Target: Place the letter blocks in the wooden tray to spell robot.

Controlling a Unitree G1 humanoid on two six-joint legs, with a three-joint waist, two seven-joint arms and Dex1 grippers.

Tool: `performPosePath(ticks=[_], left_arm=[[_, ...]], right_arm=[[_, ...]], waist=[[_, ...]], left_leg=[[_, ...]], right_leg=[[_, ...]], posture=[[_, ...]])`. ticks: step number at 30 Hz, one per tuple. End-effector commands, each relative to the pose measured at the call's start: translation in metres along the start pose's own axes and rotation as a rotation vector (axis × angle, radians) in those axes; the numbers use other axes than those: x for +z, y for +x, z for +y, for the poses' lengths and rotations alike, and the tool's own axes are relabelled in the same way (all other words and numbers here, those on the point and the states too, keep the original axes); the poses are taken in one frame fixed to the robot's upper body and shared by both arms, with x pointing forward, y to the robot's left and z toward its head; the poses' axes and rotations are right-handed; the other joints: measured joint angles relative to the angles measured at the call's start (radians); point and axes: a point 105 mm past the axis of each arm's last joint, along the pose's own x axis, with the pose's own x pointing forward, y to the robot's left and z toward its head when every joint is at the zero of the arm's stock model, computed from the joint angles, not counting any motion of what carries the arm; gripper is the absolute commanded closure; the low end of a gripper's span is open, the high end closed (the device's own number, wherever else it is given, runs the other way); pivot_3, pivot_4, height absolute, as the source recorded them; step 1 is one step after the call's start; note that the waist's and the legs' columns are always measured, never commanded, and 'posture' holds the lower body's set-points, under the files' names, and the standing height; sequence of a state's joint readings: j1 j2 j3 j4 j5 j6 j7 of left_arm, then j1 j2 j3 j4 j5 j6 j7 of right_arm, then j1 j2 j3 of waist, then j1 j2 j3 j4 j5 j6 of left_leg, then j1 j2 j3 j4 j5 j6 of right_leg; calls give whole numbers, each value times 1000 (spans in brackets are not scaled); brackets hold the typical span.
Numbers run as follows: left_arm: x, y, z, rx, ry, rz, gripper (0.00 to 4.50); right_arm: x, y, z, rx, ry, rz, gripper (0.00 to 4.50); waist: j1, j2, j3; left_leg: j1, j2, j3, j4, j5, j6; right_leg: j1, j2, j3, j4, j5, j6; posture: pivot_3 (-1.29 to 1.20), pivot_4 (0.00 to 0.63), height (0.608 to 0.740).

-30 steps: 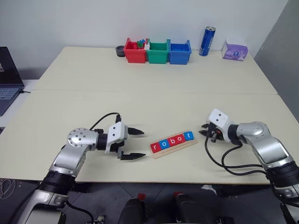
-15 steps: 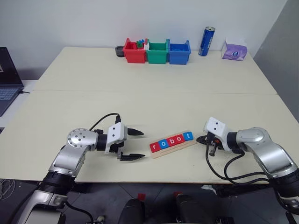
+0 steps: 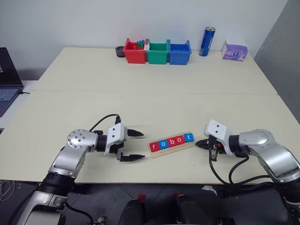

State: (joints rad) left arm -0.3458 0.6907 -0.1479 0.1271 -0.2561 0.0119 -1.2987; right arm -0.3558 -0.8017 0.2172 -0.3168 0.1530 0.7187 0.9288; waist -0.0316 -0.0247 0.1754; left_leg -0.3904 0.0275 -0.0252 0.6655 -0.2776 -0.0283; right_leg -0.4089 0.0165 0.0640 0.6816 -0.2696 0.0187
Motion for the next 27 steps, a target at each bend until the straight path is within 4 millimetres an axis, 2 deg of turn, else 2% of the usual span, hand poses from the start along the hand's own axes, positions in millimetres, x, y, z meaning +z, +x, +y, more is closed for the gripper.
performPosePath(ticks=[1, 11, 16, 20, 22, 27], left_arm=[[6, -7, 5, 23, 37, -6, 0], [6, -8, 5, 23, 42, -5, 0], [6, -7, 5, 25, 41, -7, 0], [6, -6, 4, 25, 40, -10, 0], [8, -4, 4, 24, 41, -13, 0], [11, -4, 4, 26, 42, -17, 0]], right_arm=[[11, -3, -16, -80, -76, -24, 4476], [20, 14, -14, -45, -119, -47, 4476], [30, 16, -8, -18, -101, -89, 4476], [31, 15, -7, -12, -97, -90, 4476], [31, 15, -10, -34, -113, -86, 4476], [16, 5, -34, -163, -138, -29, 4476]], waist=[[0, 0, 0], [0, 0, 0], [0, 0, 0], [0, 0, 0], [0, 0, 0], [0, 0, 0]], left_leg=[[0, 0, 0, 0, 0, 0], [0, 0, 0, 0, 0, 0], [0, 0, 0, 0, 0, 0], [0, 0, 0, 0, 0, 0], [0, 0, 0, 0, 0, 0], [0, 0, 0, 0, 0, 0]], right_leg=[[0, 0, 0, 0, 0, 0], [0, 0, 0, 0, 0, 0], [0, 0, 0, 0, 0, 0], [0, 0, 0, 0, 0, 0], [0, 0, 0, 0, 0, 0], [0, 0, 0, 0, 0, 0]], posture=[[0, 150, 740], [0, 150, 740], [0, 150, 740], [0, 150, 740], [0, 150, 740], [0, 150, 740]])
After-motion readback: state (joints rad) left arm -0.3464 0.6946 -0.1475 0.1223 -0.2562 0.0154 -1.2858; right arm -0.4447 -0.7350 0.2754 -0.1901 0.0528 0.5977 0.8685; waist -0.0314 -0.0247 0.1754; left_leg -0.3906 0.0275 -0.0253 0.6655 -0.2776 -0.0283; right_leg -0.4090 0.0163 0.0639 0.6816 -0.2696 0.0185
